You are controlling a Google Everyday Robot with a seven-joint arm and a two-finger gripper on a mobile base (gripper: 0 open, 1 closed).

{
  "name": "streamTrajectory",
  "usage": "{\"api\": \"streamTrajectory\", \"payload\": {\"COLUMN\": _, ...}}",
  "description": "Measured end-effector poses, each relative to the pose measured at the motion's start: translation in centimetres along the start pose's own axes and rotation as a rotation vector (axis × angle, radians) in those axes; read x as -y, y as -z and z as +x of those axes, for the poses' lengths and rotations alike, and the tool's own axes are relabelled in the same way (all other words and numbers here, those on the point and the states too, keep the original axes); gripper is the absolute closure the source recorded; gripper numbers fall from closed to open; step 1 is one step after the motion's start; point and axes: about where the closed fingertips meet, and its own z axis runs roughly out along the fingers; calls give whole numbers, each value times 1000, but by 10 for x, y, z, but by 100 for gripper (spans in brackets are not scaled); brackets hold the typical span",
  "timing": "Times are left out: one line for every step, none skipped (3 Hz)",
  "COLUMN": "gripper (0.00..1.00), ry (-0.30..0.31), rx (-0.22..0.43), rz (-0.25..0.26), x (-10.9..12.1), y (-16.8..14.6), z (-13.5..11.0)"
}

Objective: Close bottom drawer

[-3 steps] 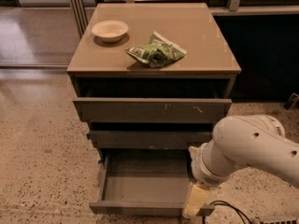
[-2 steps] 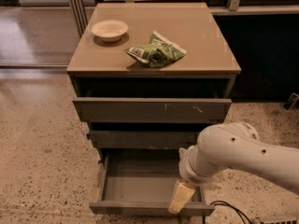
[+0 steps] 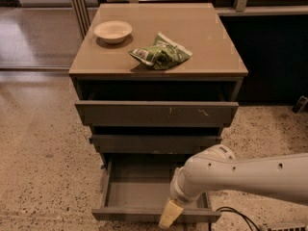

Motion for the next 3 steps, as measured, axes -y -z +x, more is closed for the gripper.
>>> {"api": "streamTrajectory", "payload": {"gripper": 0, "ry": 0, "rx": 0, "rz": 0, "x": 0, "y": 0, "z": 0}}
{"api": "streamTrajectory", "payload": {"gripper": 0, "ry": -41, "rx": 9, "rz": 22, "x": -1, "y": -6, "z": 3}}
{"api": "streamTrajectory", "payload": {"gripper": 0, "ry": -102, "rx": 8, "rz": 13, "x": -2, "y": -46, "z": 16}}
